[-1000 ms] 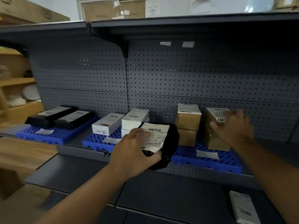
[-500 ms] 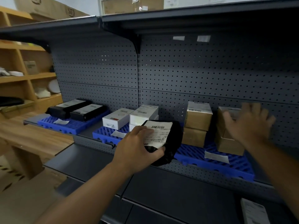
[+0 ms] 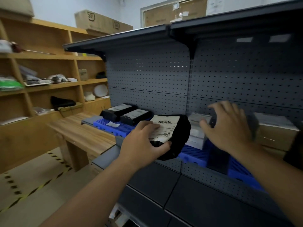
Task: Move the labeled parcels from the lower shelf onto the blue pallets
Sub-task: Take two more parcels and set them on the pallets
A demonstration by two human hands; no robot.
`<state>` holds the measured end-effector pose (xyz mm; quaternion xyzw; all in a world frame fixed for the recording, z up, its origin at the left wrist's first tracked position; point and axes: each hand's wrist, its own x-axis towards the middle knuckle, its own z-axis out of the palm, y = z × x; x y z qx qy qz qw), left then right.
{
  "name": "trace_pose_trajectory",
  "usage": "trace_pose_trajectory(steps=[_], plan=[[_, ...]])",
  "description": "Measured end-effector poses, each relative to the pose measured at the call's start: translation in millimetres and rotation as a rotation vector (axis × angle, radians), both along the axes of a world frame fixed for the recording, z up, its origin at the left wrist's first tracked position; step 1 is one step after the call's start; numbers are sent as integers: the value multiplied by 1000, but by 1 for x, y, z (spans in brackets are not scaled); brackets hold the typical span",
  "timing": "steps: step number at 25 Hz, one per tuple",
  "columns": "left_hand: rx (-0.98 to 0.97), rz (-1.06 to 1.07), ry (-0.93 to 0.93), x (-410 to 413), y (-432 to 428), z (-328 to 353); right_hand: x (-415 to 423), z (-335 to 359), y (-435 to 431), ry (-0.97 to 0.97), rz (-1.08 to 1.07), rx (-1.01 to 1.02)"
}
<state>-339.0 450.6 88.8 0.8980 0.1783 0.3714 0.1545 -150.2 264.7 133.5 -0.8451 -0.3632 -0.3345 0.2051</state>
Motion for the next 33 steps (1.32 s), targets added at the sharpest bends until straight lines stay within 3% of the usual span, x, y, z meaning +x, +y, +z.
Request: trace_pose_trajectory(steps=[8, 15, 25, 33], plan=[[54, 23, 48, -50, 179, 16, -42, -18, 181, 46, 18, -75], [84, -18, 82, 15, 301, 24, -14, -34, 274, 97, -61, -152], [40, -154, 133, 137, 387, 16, 56, -32, 325, 220, -114, -59], [-9, -200, 215, 181, 416, -3, 68, -34, 333, 237, -157, -12]])
